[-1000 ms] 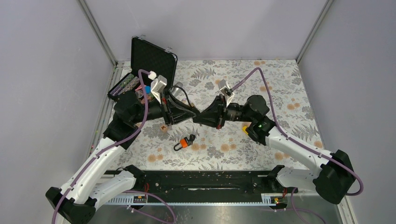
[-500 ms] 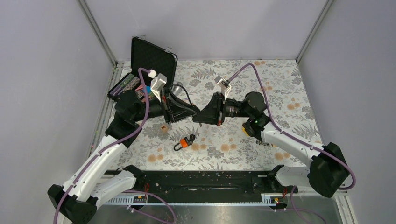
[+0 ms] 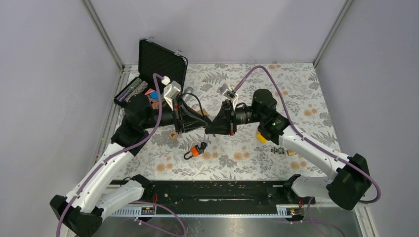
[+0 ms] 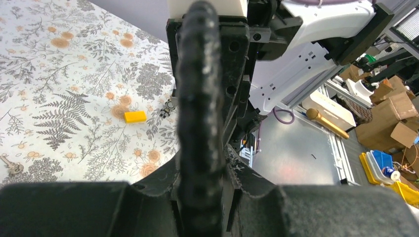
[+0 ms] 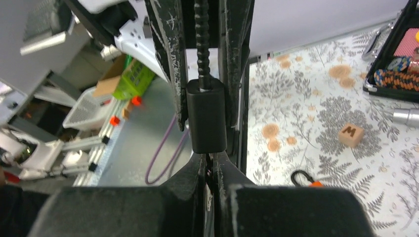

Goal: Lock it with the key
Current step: Remove the key from the lock, then place the lock at the center of the board.

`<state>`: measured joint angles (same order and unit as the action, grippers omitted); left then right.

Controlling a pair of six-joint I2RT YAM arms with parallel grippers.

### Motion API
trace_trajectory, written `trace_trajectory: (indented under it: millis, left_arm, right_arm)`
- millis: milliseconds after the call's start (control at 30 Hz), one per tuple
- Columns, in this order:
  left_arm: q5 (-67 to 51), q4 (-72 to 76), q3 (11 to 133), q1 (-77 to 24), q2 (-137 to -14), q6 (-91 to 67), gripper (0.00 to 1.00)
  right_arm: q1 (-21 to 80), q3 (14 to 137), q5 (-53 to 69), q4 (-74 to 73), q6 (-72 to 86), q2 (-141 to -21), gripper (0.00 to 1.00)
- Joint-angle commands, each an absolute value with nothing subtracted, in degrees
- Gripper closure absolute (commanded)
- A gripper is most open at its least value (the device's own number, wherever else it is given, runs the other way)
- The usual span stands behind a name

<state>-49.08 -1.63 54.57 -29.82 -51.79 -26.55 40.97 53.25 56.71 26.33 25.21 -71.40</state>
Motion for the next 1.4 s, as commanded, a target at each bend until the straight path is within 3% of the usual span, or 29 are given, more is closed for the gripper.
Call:
trace_trajectory:
  millis: [0,167,567,800,967,1167,1367]
  left_arm:
    - [-50.6,0.2,61.9,-29.6,-49.1,-21.0,1.00]
    - [-48.8,3.7,60.6,-29.6,-48.7,-23.5,1.00]
    - [-41.3,19.7,54.3,-29.6,-47.5,-33.9,1.00]
    - [-37.6,11.3,56.2,-29.6,-49.2,-30.3,1.00]
    - [-35.3,8.0,57.1,-29.6,-55.7,-30.2,1.00]
    - [-35.5,6.5,61.0,-30.0,-74.7,-32.1,1.00]
    - [-33.1,8.3,70.3,-33.7,-97.7,-34.0,1.00]
  right_arm:
    - [41.0,58.7,61.0,-5.7,3.7,-71.1,1.00]
    - [41.0,58.4,54.2,-3.6,7.7,-71.4,1.00]
    - [41.3,46.0,50.8,38.7,36.7,-72.2,1.00]
    - [38.0,47.5,36.3,20.5,28.2,-69.1,1.00]
    - [31.6,48.4,14.6,7.2,28.5,-68.3,1.00]
    - [24.9,50.5,1.8,1.1,30.3,-73.1,1.00]
    - [21.9,53.0,-3.1,0.3,30.0,-81.4,0.99]
